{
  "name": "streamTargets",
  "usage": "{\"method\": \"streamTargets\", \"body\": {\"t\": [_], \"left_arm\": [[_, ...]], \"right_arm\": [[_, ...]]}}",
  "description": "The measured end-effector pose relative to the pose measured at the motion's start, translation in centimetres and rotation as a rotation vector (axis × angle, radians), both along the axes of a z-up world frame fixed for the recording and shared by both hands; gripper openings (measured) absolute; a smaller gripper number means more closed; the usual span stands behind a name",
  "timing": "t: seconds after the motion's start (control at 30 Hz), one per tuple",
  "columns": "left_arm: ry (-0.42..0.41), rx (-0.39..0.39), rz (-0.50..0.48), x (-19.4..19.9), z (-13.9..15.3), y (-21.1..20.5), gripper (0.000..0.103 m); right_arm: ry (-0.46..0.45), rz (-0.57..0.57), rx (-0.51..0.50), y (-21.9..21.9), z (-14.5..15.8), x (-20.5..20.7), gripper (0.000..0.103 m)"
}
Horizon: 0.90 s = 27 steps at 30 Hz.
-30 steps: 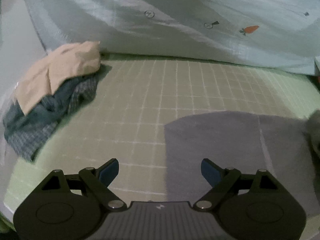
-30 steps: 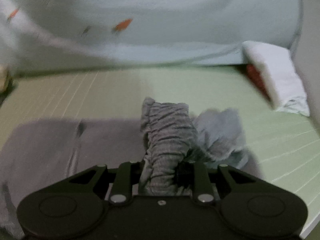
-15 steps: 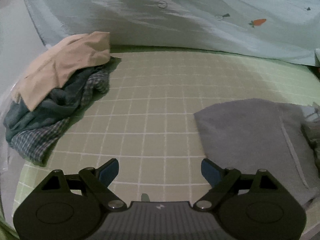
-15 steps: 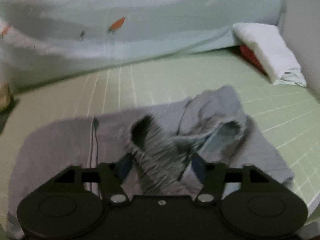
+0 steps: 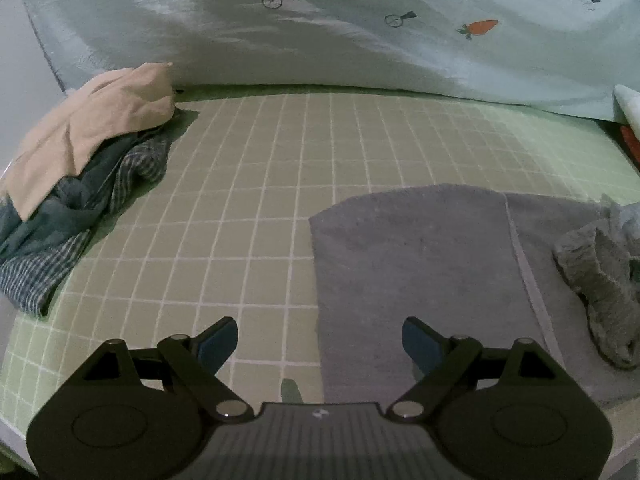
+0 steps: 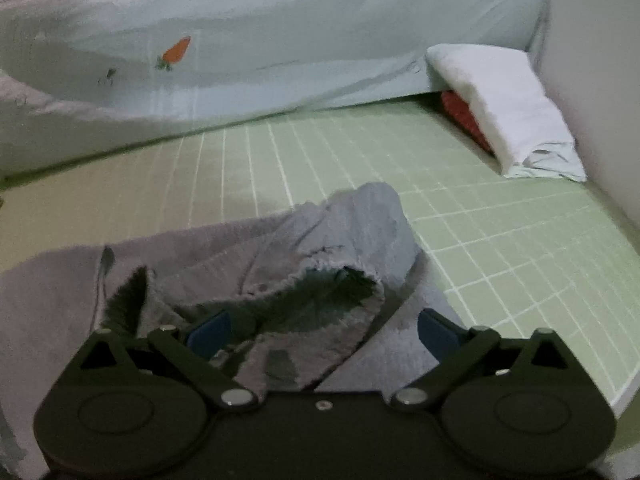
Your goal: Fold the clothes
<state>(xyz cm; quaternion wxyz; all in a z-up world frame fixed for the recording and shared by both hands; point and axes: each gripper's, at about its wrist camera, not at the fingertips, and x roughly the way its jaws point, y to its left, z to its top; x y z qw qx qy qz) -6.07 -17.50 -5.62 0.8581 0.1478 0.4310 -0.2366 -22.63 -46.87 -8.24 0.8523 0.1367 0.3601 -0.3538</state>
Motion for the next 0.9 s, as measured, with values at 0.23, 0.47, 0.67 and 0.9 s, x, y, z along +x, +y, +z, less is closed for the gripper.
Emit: {"method": "streamTargets", "body": {"t": [0.23,0.47,0.67,0.9], "left_arm": [[-0.001,0.017,0.071,-1.0,0.1,-1.7,0.089],[0.000,0.013,0.094,-0.8,-0.1,-2.3,0.089],[-0.006,-0.003,0.104,0.5,0.1,-1.5,0.089],[-0.002,-0.009,0.092,2.4,0.1,-0.8,0.089]], "right_arm": [[0.054,0.083,0.019,-2.6,-1.6,0.8,0.069],[0.058,0.137,-0.076,-2.6,0.0,2.1,0.004],[-0.040,0.201,-0.040,-1.0,2.3,5.1,0.003],[-0.210,0.205,0.275,-0.2,2.6,8.3,0.027]]}}
